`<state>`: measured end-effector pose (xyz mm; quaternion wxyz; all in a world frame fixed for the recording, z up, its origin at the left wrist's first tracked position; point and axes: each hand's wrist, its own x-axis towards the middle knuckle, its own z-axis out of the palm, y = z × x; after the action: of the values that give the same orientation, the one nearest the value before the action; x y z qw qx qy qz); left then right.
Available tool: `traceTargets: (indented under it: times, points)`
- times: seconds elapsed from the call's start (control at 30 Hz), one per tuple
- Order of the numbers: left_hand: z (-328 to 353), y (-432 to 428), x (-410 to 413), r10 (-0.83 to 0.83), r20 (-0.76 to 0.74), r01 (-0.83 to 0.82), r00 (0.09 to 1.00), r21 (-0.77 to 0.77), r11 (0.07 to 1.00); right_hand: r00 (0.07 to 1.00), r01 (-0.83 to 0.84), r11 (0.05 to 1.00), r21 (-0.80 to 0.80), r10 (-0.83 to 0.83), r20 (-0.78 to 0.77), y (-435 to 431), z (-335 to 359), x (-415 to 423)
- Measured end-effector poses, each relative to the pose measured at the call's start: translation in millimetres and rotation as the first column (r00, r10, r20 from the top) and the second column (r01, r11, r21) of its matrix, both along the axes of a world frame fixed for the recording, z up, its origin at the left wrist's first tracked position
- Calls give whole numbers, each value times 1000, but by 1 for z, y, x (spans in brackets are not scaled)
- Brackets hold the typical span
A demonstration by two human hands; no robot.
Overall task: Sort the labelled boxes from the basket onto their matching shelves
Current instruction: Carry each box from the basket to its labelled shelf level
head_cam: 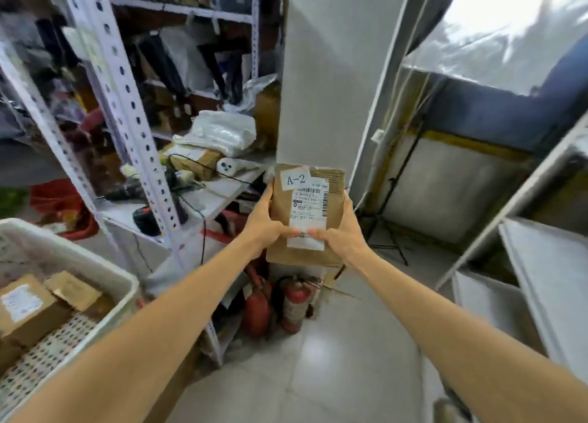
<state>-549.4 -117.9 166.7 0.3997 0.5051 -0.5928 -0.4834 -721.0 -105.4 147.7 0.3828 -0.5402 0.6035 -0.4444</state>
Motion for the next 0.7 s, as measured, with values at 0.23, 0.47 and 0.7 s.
traceTargets:
  times: [0.23, 0.47, 0.7]
  points:
    - [12, -20, -124, -469, -107, 470, 876, -18, 882, 912, 408, 913, -24, -409, -41, 54, 21, -100]
    - [-4, 12, -233, -803, -99, 807, 588, -1, 591, 633, 774, 633, -1, -774, 2, 148, 12, -150]
    - [-15, 60, -324, -942, -128, 949, 312, 81, 303, 353, 935, 353, 38, -936, -6, 219, -6, -191]
